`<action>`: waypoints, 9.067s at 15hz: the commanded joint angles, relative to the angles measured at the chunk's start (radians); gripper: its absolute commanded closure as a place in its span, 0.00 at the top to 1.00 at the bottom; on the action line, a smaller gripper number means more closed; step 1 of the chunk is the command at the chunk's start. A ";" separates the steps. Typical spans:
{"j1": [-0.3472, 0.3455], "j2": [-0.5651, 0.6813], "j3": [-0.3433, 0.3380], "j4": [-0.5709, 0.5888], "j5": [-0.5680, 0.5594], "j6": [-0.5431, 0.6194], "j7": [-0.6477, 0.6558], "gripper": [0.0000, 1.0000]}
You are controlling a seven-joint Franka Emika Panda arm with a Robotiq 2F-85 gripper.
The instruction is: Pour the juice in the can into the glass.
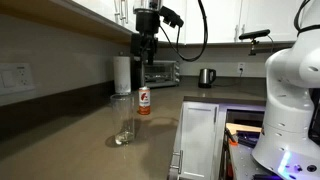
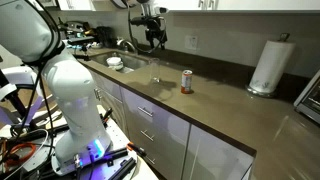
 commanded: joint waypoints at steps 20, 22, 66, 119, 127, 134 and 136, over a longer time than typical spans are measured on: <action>0.023 -0.135 -0.091 -0.099 0.075 -0.037 -0.027 1.00; 0.016 -0.171 -0.116 -0.118 0.101 -0.082 -0.027 1.00; -0.234 0.317 -0.674 0.221 1.086 -0.518 -0.359 1.00; -0.436 1.096 -0.527 0.806 1.285 -1.045 0.365 1.00; -0.380 1.078 -0.524 0.788 1.235 -0.925 0.402 1.00; -0.376 1.066 -0.518 0.780 1.126 -0.980 0.376 1.00; -0.372 1.062 -0.517 0.777 1.113 -0.985 0.369 1.00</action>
